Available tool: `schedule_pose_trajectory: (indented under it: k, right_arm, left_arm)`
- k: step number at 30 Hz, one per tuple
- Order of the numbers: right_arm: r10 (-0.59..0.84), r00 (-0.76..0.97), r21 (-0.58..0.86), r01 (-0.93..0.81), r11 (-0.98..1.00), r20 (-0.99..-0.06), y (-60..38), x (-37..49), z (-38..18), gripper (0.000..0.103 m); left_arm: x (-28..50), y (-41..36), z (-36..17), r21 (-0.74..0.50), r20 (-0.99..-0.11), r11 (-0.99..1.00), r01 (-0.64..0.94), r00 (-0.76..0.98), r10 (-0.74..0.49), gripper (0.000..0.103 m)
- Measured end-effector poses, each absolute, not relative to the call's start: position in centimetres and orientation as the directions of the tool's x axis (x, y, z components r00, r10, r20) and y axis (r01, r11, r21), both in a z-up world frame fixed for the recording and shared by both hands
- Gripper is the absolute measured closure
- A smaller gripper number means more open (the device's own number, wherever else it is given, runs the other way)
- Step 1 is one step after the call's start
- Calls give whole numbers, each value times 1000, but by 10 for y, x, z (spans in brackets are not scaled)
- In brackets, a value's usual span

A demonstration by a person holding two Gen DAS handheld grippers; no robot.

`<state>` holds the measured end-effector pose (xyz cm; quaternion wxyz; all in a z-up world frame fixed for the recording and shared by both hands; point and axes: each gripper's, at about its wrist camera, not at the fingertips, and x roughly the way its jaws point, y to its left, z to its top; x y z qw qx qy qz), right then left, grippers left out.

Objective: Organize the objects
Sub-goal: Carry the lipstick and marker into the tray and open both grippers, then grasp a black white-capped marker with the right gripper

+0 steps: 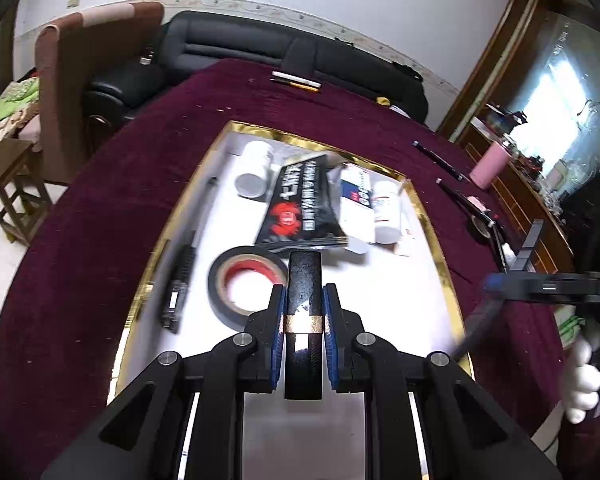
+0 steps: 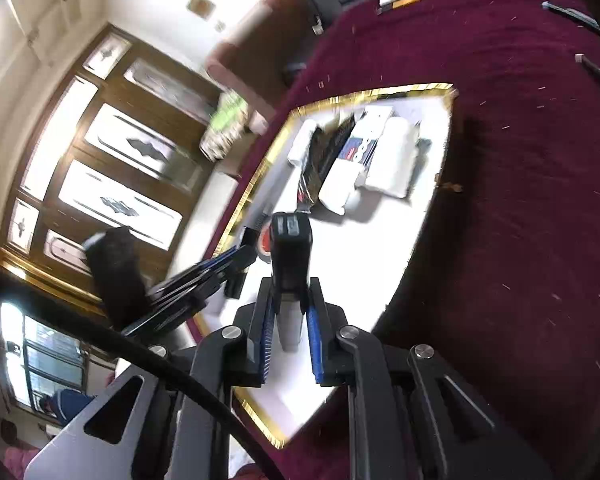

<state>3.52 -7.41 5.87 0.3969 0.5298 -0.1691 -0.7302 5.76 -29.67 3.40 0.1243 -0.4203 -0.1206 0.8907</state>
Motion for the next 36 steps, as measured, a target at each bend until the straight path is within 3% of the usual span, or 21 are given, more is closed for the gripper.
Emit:
schedule_pose_trajectory:
  k: [20, 23, 25, 36]
  right_arm:
    - [-658, -128, 595, 325, -735, -742, -107, 4, 38, 86]
    - [-627, -157, 557, 330, -762, -763, -111, 3, 40, 84]
    - [-617, -172, 545, 330, -771, -768, -109, 2, 43, 78]
    - [-659, -367, 571, 329, -752, -657, -37, 20, 99, 76]
  left_arm:
    - [32, -274, 10, -277, -787, -952, -130, -538, 303, 87]
    - [31, -276, 10, -285, -783, -950, -125, -542, 306, 72]
    - [30, -276, 11, -283, -778, -951, -127, -549, 305, 62]
    - [43, -287, 27, -344, -714, -933, -106, -616, 333, 49]
